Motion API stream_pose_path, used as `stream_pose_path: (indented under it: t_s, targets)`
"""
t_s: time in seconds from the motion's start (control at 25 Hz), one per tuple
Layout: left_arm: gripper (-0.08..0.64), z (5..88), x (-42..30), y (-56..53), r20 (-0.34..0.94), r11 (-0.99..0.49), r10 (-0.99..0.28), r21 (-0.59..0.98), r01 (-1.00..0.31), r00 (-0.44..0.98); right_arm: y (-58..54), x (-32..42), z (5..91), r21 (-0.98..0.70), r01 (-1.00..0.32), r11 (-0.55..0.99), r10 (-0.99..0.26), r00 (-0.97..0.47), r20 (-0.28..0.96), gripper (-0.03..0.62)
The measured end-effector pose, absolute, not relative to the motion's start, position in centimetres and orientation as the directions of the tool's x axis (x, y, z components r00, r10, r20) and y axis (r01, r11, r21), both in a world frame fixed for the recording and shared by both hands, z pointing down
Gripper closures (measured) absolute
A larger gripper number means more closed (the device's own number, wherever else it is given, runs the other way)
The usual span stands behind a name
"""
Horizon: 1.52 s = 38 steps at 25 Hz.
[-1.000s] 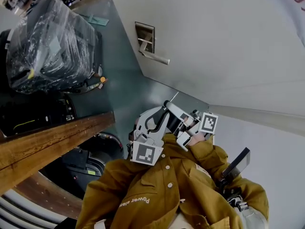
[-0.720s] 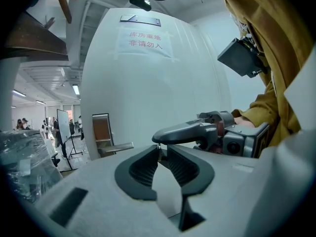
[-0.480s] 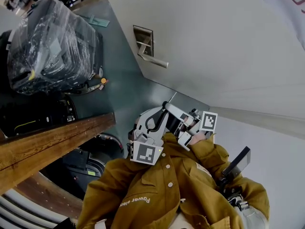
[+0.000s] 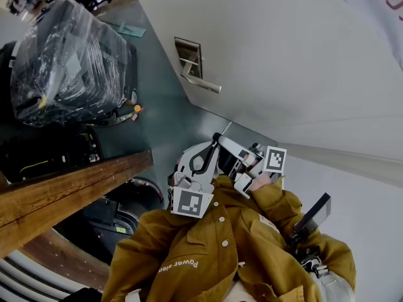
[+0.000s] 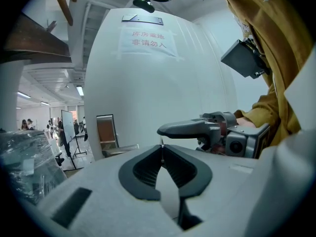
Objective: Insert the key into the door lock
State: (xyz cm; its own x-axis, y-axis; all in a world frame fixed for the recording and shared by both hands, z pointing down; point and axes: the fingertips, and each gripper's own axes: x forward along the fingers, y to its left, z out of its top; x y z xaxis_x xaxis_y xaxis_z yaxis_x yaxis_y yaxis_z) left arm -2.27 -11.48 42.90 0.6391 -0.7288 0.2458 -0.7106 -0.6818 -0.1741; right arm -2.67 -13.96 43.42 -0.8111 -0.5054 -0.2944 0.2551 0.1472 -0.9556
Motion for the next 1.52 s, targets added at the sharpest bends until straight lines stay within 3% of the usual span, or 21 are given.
stream_pose_path:
  t_s: [0.12, 0.2, 0.36, 0.48, 0.68, 0.76, 1.08, 1.2, 1.52]
  targets:
    - [0.537, 42.4, -3.7, -12.6, 0.165, -0.631, -0.77, -0.049, -0.775, 0.617, -14.7, -2.0, 44.1, -0.962, 0.234, 0.14, -0.534, -0.801, -0.272, 0.356]
    - [0.537, 43.6, -5.7, -13.5, 0.145, -0.543, -0.811, 0.174, -0.821, 0.567, -15.2, -1.4, 44.4, -0.967, 0.215, 0.137, -0.555, -0.792, -0.254, 0.348]
    - [0.535, 47.5, -10.0, -15.9, 0.182, -0.392, -0.843, 0.435, -0.81, 0.506, -15.7, 0.0, 44.7, -0.973, 0.172, 0.152, -0.589, -0.775, -0.229, 0.351]
    - [0.535, 50.3, -11.9, -18.2, 0.181, -0.283, -0.862, 0.603, -0.746, 0.473, -16.1, 1.1, 44.4, -0.973, 0.144, 0.182, -0.61, -0.759, -0.227, 0.432]
    - [0.535, 55.3, -12.9, -21.7, 0.175, -0.129, -0.874, 0.816, -0.564, 0.453, -15.7, 2.3, 43.4, -0.957, 0.056, 0.284, -0.592, -0.775, -0.221, 0.503]
    - [0.535, 56.3, -12.8, -23.2, 0.163, -0.1, -0.874, 0.861, -0.498, 0.458, -15.5, 2.4, 43.4, -0.943, -0.016, 0.331, -0.585, -0.788, -0.192, 0.588]
    - [0.535, 56.9, -13.0, -27.5, 0.154, -0.08, -0.875, 0.889, -0.45, 0.46, -15.2, 2.9, 44.4, -0.919, -0.125, 0.374, -0.583, -0.803, -0.128, 0.589]
    - [0.535, 57.0, -12.5, -28.7, 0.106, -0.05, -0.882, 0.948, -0.316, 0.459, -15.1, 2.6, 44.7, -0.922, -0.122, 0.368, -0.576, -0.808, -0.123, 0.589]
    - [0.535, 56.9, -12.0, -29.8, 0.055, -0.016, -0.887, 0.989, -0.149, 0.459, -15.0, 2.0, 45.0, -0.927, -0.106, 0.359, -0.558, -0.82, -0.123, 0.589]
